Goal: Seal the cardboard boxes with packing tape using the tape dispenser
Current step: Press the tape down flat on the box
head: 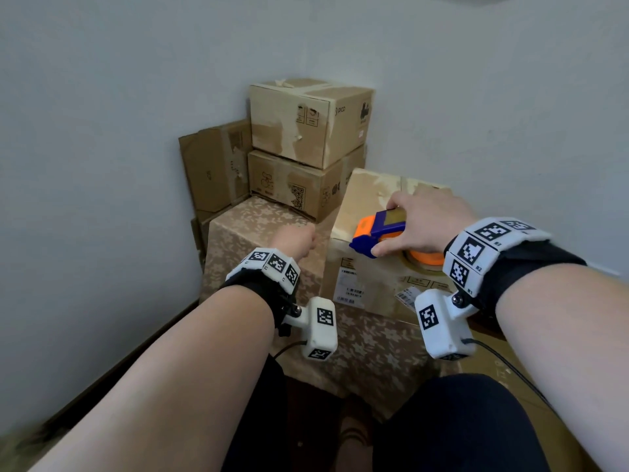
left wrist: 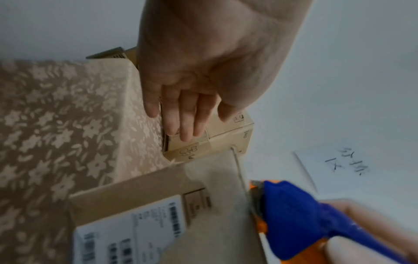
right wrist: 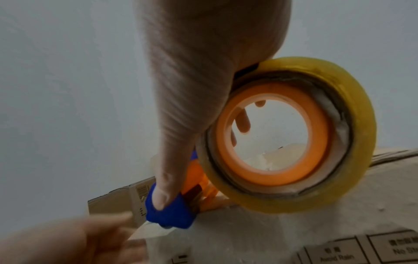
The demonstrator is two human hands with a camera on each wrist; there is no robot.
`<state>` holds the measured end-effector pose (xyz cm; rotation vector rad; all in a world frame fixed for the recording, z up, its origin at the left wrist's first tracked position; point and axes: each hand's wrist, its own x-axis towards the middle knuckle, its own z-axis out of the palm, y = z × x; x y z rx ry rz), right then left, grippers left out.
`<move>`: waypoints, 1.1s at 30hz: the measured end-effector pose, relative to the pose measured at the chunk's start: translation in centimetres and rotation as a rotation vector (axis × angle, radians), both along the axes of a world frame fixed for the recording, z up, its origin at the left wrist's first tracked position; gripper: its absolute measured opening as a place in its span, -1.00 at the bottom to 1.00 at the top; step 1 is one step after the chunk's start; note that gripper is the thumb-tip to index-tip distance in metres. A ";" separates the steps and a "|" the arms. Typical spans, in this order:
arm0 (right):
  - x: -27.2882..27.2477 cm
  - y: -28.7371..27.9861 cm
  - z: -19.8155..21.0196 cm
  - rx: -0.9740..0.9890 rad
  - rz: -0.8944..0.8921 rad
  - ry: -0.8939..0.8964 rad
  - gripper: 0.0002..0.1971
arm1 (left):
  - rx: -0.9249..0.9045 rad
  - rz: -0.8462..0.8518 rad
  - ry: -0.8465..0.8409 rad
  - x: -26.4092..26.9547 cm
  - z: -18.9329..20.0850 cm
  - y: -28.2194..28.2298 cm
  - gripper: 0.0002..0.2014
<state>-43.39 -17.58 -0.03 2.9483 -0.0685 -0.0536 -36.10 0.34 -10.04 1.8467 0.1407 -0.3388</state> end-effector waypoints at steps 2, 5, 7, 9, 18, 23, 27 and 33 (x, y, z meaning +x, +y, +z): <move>0.0 0.0 0.0 -0.007 0.002 0.000 -0.15 | -0.198 -0.015 0.050 -0.3 1.0 -0.3 -0.57; 0.2 -0.2 -0.2 -0.012 0.010 0.002 -0.16 | -0.360 -0.105 0.116 -1.0 2.0 -0.5 -0.37; 0.4 -0.3 -0.3 -0.018 0.014 0.006 -0.15 | -0.412 -0.133 0.139 -1.6 2.4 -0.6 -0.34; 0.6 -0.3 -0.4 -0.028 0.023 0.013 -0.14 | -0.423 -0.161 0.132 -1.6 2.2 -0.4 -0.34; 2.4 1.7 -1.5 -0.307 -0.094 0.046 -0.37 | -0.466 -0.296 0.092 -1.0 -0.7 0.8 -0.28; 2.6 2.2 -1.8 -0.317 -0.110 0.032 -0.35 | -0.552 -0.411 0.101 -0.5 -2.7 1.5 -0.21; 2.4 2.4 -1.2 -0.265 -0.116 0.055 -0.32 | -0.554 -0.478 0.091 -0.4 -3.6 1.6 -0.21; 2.8 2.8 -1.3 -0.284 -0.144 0.068 -0.24 | -0.434 -0.545 0.070 -0.4 -4.3 1.7 -0.16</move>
